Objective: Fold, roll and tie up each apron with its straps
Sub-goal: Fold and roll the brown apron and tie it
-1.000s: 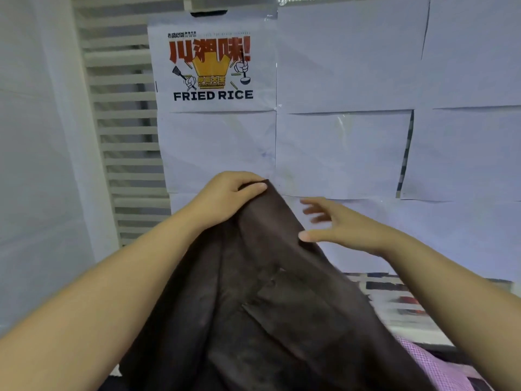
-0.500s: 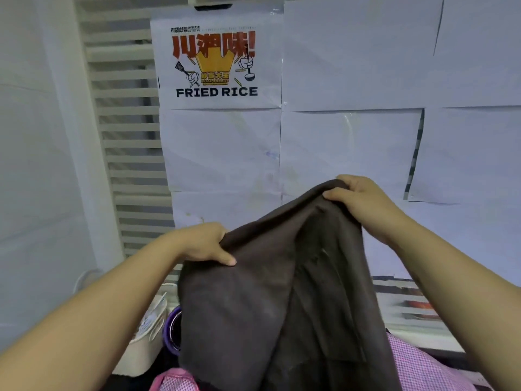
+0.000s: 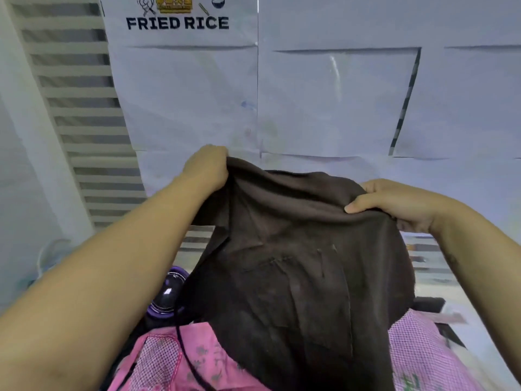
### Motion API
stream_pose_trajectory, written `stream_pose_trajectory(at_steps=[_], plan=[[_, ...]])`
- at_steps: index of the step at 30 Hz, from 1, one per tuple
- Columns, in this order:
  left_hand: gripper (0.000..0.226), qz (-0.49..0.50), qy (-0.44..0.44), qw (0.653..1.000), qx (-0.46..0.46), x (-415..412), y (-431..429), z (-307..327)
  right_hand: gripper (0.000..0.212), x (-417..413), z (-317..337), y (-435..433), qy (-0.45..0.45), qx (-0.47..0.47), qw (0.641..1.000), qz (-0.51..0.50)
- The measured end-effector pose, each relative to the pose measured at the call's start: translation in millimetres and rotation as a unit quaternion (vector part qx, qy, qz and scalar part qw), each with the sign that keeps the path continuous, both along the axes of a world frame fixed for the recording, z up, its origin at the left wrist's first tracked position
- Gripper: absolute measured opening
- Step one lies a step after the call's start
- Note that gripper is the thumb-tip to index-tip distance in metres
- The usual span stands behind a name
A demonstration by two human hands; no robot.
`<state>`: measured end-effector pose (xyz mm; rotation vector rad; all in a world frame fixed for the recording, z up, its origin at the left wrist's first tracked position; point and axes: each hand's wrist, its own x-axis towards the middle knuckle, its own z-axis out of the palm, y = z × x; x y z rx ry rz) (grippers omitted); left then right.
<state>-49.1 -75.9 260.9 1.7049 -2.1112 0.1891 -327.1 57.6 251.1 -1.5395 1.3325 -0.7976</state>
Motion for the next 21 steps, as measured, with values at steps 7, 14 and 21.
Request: stream_pose_trajectory(at_steps=[7,14,21], plan=[[0.058,-0.314,-0.034,0.944,0.096,-65.4,-10.7,-135.7,0.028,-67.2,-111.5,2.4,0.059,0.148,0.971,-0.176],[0.073,-0.27,-0.018,0.937,0.222,-62.1,-1.8,-249.0,0.022,-103.5,-225.9,9.6,0.193,0.122,0.881,-0.414],[0.016,-0.313,-0.037,0.947,0.062,-29.6,31.5,-326.7,0.033,-81.3,-281.2,27.0,0.324,-0.004,0.881,-0.344]])
